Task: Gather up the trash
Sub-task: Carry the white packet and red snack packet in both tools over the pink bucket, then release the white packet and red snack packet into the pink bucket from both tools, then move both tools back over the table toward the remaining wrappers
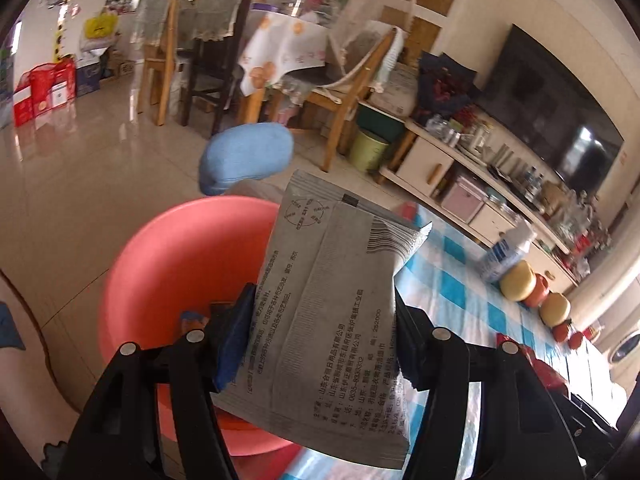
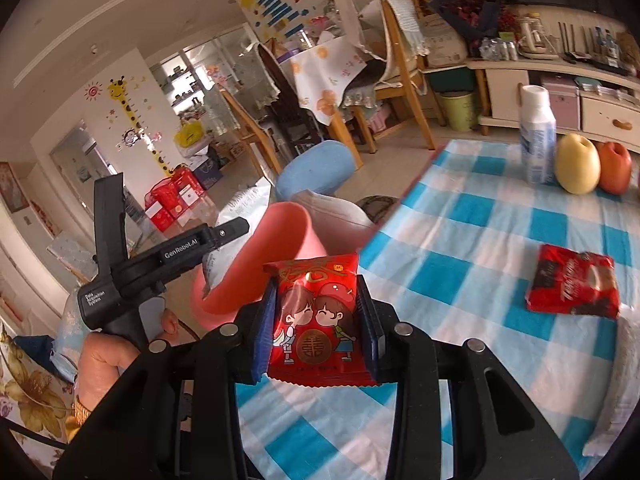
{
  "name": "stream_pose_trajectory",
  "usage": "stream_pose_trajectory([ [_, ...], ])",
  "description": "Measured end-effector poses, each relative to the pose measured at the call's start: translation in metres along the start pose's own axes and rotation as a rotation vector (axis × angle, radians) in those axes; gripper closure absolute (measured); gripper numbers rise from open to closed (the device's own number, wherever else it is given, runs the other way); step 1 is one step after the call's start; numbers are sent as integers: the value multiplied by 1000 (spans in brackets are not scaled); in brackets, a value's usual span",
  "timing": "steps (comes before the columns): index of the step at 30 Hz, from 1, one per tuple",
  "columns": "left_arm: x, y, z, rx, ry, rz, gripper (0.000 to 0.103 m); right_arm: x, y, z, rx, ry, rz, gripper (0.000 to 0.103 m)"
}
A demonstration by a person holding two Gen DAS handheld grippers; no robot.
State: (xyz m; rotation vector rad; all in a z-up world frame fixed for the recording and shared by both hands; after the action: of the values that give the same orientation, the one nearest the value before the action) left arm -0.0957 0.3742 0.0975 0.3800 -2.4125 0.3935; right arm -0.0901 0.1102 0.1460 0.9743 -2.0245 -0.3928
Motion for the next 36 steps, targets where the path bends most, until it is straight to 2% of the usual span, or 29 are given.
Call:
stream_pose_trajectory([
  [5,-10,38,2,96,35,-81,40,-53,47,-18,23,27,-57,65],
  [7,-16,50,4,122,56,-90,39,-73,60,-25,27,33,-64,65],
  [12,-25,67,4,155,81,-116,35,-117,80,-36,45,47,-39,62],
  [15,-31,75,6,180,101,-132,34,-132,78,-38,35,45,8,52],
  [17,-32,79,6,191,106,-140,29,-133,71,-36,14,27,29,36],
  [19,-32,80,4,186,99,-166,22,-130,63,-33,-6,16,41,32],
  [23,-28,72,2,150,77,-202,17,-114,49,-23,-26,-9,95,20],
  [36,-11,17,-5,-29,-33,-167,14,-51,20,5,86,-74,260,11],
])
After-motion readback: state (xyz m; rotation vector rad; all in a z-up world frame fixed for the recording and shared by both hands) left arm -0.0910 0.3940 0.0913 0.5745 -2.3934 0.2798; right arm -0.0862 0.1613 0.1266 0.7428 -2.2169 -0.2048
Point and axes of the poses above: each gripper's, at about its wrist camera, not at the fingertips, and x roughly against the way its jaws point, y to its left, z to its underside, the point moved 1 cm from there along -x, roughly the way its jaws point, and after that the axes turned 11 degrees about -x, right-handed, at the moved point
